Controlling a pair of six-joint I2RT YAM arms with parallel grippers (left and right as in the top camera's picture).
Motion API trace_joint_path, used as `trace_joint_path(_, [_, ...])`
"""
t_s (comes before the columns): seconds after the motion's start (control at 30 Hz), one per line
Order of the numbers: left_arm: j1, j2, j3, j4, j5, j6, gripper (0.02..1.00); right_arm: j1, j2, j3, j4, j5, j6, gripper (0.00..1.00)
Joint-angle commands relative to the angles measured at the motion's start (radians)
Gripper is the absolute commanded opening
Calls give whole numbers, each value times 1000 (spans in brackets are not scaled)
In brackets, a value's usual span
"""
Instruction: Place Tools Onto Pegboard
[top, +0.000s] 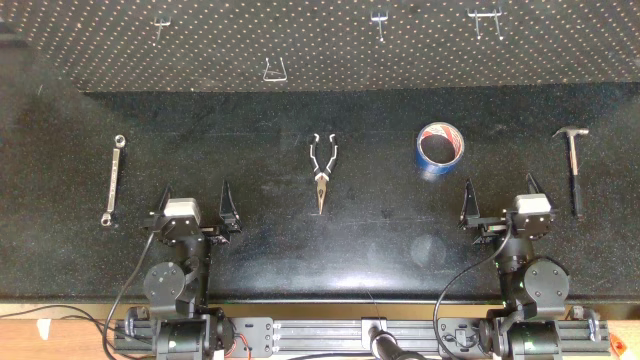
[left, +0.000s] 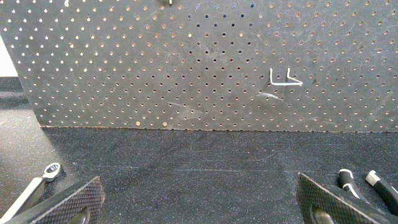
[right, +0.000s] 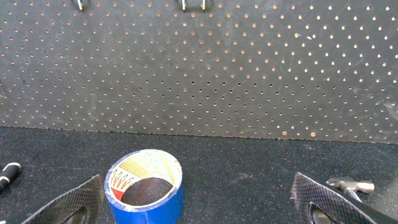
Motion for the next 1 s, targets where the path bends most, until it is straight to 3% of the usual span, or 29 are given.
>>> trace_joint_path(0.03, [-3, -16, -2, -7, -4, 9, 996, 5, -11, -3, -17, 19, -11, 985])
trace_joint_path(0.9, [-4, -16, -2, -7, 4, 2, 996, 5, -11, -3, -17, 19, -11, 985])
trace_joint_path(1.0, [-3, -1, 6, 0, 4, 80, 996, 5, -11, -3, -17, 19, -11, 985])
